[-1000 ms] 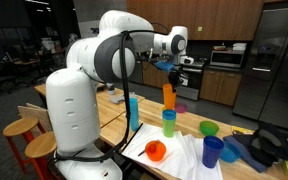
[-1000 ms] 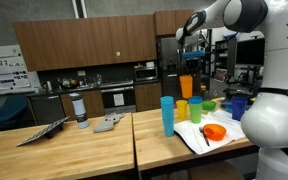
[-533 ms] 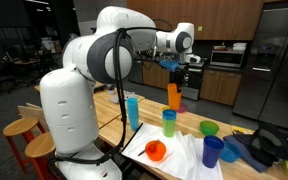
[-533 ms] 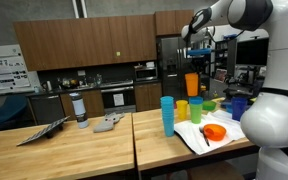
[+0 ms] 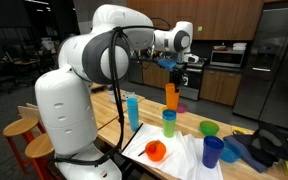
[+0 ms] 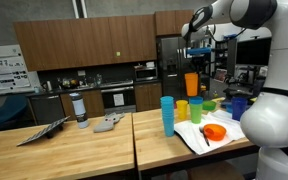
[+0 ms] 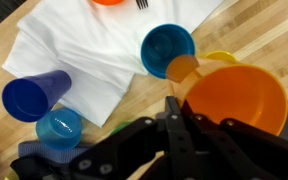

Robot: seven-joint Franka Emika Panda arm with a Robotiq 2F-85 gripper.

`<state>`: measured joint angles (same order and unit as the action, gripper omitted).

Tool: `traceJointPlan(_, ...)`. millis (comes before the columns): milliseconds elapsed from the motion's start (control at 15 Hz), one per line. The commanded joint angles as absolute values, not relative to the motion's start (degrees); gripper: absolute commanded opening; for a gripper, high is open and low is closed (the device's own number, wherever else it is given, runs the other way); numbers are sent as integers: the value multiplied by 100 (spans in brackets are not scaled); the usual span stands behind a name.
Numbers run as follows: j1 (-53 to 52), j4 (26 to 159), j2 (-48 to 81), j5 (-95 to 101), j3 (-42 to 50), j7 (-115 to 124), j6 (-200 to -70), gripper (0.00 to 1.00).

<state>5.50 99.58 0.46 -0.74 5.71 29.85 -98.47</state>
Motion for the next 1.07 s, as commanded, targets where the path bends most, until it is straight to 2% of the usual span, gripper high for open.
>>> traceJointPlan(0, 505, 9835, 98, -157, 524, 3098, -9615, 1)
traceJointPlan(1000, 509, 9872, 40, 19, 538, 3446, -9235, 1)
